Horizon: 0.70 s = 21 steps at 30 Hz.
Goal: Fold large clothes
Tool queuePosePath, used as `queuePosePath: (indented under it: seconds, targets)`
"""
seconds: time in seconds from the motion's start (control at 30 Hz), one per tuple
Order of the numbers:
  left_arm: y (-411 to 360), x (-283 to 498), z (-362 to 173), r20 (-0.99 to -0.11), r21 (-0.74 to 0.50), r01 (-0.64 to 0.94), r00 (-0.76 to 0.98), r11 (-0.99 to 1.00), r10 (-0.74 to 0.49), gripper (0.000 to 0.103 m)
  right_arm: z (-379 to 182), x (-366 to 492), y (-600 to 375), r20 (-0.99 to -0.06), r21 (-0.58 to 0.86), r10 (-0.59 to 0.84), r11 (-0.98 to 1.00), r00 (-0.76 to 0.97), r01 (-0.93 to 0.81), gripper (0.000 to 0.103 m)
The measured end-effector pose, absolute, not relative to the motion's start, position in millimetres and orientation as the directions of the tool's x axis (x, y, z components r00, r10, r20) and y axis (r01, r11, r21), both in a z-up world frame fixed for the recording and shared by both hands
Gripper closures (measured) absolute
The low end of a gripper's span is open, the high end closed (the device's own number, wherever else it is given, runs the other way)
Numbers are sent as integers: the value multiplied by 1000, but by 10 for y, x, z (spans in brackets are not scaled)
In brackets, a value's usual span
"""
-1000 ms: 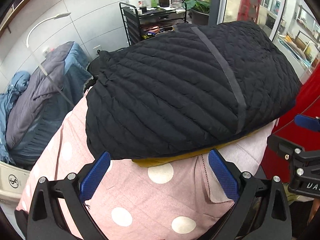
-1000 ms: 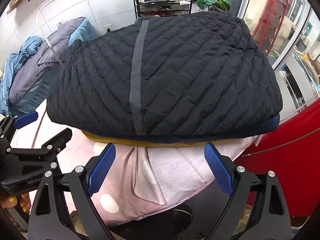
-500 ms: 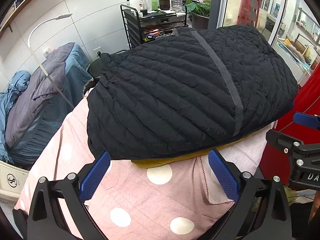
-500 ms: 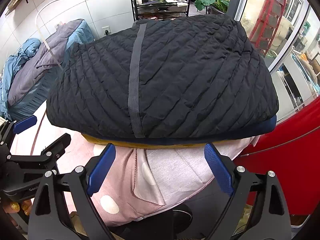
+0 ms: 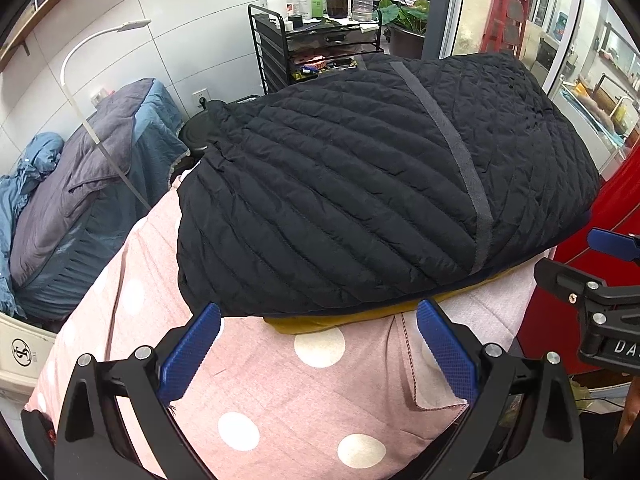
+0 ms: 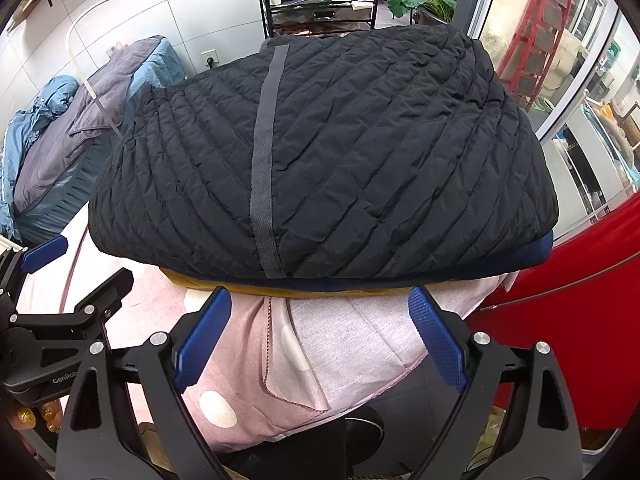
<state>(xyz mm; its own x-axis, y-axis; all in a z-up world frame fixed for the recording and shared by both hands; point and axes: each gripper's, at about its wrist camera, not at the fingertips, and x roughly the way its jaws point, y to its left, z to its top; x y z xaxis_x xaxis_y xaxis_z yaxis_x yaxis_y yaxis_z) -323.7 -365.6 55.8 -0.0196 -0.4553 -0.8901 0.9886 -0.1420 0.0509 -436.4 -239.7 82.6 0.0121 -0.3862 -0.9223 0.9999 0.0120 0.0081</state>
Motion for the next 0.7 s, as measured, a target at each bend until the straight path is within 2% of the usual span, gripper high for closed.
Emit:
queuePosePath:
  seconds: [0.7]
  targets:
    - [-3687, -3197, 556, -894, 56, 991, -2, -117, -447, 6, 773, -4297, -2374, -924, 7, -383, 21, 15, 1000, 14]
